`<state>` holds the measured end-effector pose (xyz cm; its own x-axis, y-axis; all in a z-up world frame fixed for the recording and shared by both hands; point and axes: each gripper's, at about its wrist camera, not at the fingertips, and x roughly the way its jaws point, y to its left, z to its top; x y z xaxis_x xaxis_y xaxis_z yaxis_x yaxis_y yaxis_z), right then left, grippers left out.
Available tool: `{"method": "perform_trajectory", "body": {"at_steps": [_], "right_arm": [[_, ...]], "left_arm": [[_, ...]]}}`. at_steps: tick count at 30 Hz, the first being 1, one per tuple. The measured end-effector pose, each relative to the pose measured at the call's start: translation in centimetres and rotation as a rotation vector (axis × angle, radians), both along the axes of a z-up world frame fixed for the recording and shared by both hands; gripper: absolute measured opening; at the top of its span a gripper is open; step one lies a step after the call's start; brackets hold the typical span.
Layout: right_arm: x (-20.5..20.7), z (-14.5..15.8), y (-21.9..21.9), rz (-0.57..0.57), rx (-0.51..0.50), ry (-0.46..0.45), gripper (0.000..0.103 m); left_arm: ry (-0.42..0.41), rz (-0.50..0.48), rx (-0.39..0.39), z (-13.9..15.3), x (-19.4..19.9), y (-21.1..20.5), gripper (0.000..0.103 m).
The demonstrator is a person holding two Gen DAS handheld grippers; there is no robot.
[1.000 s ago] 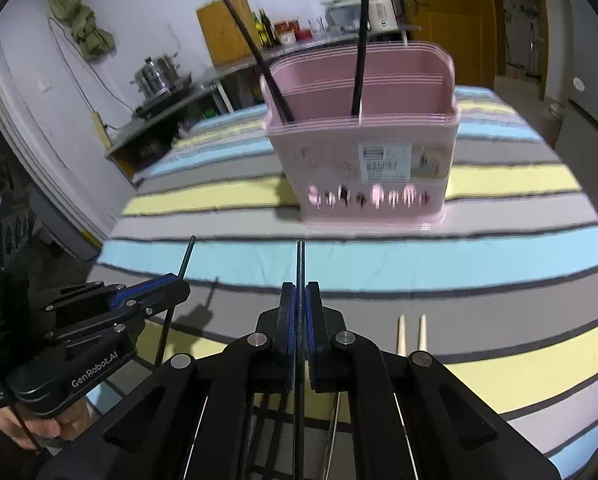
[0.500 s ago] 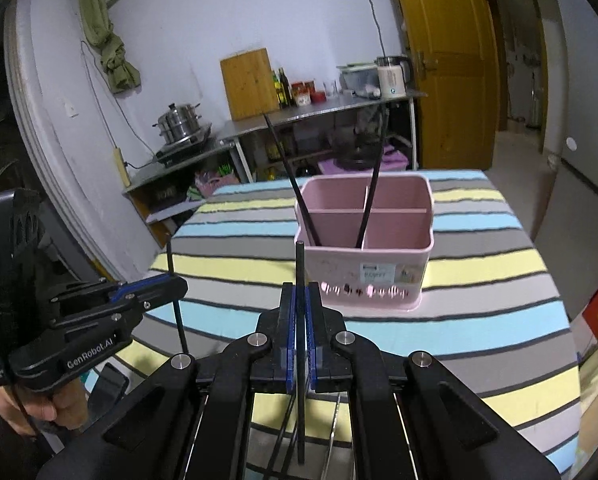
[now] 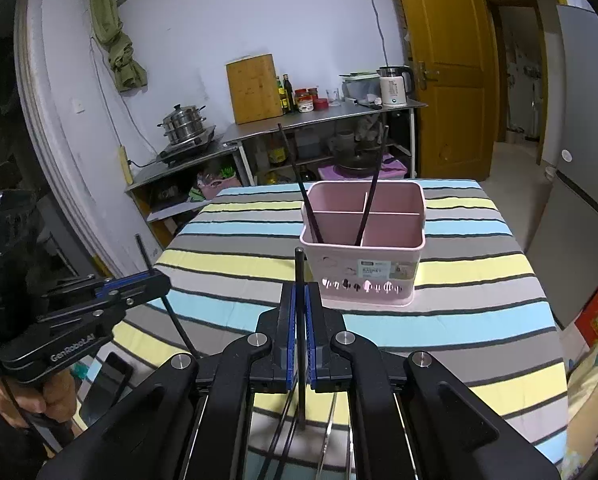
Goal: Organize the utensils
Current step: 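Lift the black chopsticks upright with both grippers and carry them to the basket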
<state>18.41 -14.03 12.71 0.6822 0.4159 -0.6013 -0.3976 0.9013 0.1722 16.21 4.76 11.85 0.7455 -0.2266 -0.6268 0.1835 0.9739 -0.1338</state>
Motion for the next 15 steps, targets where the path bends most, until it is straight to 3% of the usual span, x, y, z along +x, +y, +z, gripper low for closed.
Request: {"method": "perform_trajectory", "body": {"at_steps": [15], "right_arm": [[-3.0, 0.5, -1.8, -0.004, -0.022, 0.002, 0.004]], "left_arm": [[0.036, -0.007, 0.032, 0.7, -3.0, -0.5, 0.006]]}}
